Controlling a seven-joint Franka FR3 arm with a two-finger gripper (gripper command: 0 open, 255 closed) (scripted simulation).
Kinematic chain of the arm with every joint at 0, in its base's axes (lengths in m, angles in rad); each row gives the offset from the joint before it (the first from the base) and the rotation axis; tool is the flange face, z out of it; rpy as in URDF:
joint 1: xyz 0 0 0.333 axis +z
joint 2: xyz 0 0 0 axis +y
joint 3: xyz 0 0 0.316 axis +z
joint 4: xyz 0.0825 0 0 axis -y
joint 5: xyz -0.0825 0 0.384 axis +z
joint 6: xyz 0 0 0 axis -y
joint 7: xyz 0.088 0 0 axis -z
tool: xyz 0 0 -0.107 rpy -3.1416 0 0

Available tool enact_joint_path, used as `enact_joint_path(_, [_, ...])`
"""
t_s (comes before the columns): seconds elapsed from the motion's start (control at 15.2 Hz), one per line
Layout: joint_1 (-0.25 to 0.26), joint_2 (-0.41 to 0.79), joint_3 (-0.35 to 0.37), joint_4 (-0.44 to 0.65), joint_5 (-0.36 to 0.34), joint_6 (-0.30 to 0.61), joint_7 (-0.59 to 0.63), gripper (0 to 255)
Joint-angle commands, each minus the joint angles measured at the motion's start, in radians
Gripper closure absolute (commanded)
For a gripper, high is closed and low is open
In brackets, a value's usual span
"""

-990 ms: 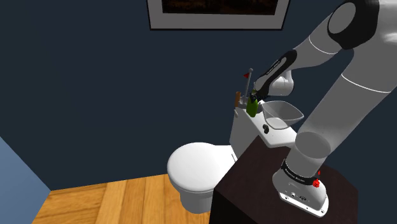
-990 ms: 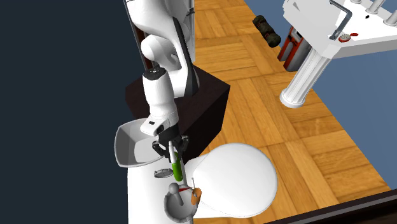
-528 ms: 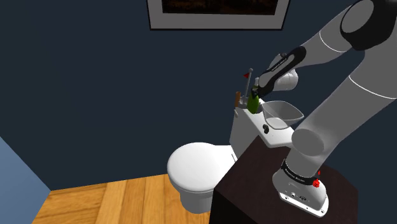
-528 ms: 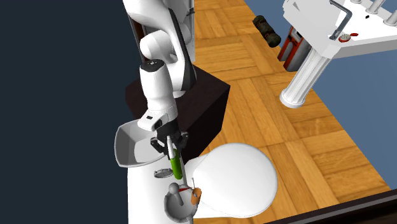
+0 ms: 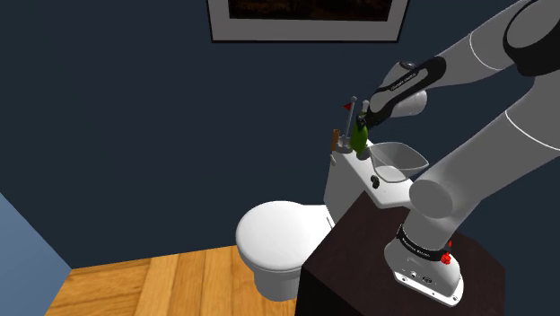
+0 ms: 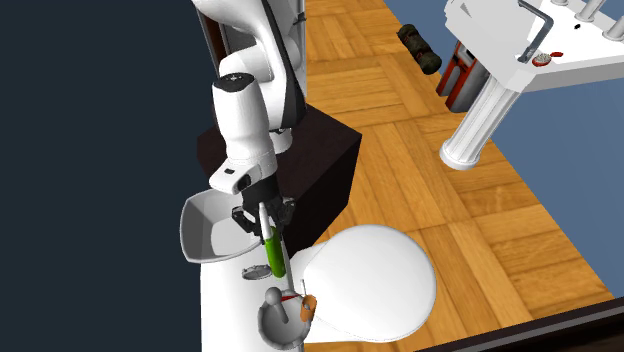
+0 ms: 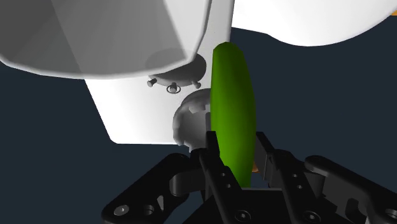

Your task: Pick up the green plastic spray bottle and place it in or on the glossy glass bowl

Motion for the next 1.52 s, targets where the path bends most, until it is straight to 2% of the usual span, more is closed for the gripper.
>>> enact_joint_path(0.0, [-0.009, -0.024, 0.012, 0.010, -0.008, -0.034, 0.008, 255])
enact_joint_path(1.32, [-0.028, -0.188, 0.084, 0.163, -0.013, -0.348, 0.029, 255])
enact_joint_path(1.45, [-0.057, -0.254, 0.067, 0.121, -0.031, -0.370, -0.001, 255])
